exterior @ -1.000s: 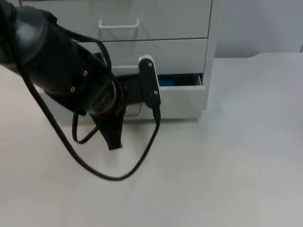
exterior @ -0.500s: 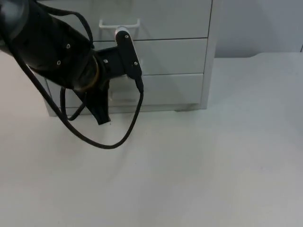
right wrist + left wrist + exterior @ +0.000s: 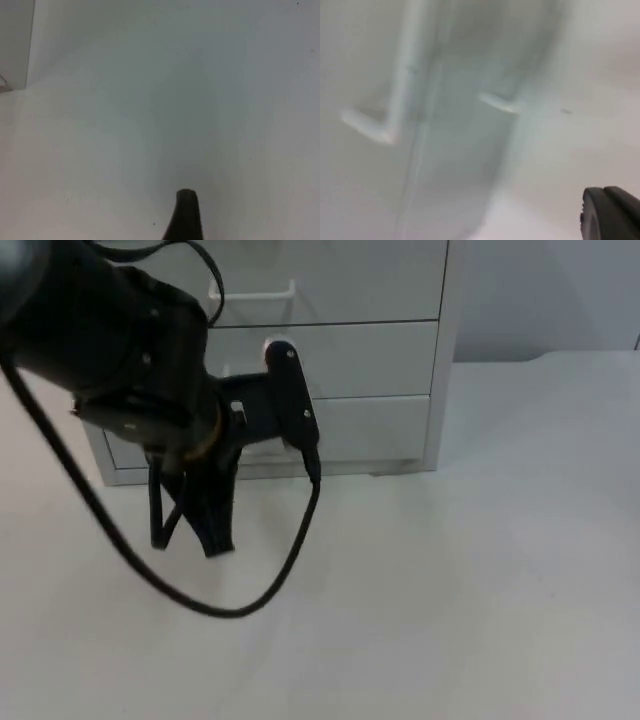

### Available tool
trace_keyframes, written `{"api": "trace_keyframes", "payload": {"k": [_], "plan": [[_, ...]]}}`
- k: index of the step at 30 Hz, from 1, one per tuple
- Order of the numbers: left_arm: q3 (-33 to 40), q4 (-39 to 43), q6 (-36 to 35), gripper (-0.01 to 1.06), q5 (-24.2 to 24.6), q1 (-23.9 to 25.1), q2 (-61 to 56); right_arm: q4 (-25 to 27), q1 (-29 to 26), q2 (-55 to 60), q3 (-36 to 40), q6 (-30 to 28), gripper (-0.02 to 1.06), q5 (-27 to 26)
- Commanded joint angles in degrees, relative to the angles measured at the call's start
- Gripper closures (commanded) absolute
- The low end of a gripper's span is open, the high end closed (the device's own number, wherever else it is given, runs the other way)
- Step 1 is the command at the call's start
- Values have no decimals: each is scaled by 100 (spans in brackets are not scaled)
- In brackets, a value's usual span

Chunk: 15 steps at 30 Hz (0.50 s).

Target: Open the drawer with the left hand, place the block into the drawer with the right hand, then close the drawer with the left hand.

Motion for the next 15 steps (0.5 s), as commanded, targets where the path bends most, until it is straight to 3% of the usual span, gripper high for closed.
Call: {"api": "trace_keyframes", "payload": {"k": [1, 3, 6, 7, 11, 15], "plan": [[399, -1095, 279, 105, 60, -249, -679, -36, -12, -32, 9, -43, 40, -38], [520, -1377, 342, 105, 60, -308, -925, -36, -12, -32, 9, -43, 40, -38], [715, -2790, 938, 105, 68, -409, -1582, -26, -12, -32, 9, -43, 40, -38], [715, -2790, 938, 105, 68, -409, -1582, -26, -12, -32, 9, -43, 40, -38], [731, -4682, 2526, 105, 248, -399, -2343, -15, -12, -32, 9, -43, 40, -38], [731, -5422, 2882, 105, 429, -399, -2822, -15, -12, -32, 9, -43, 40, -38]]}}
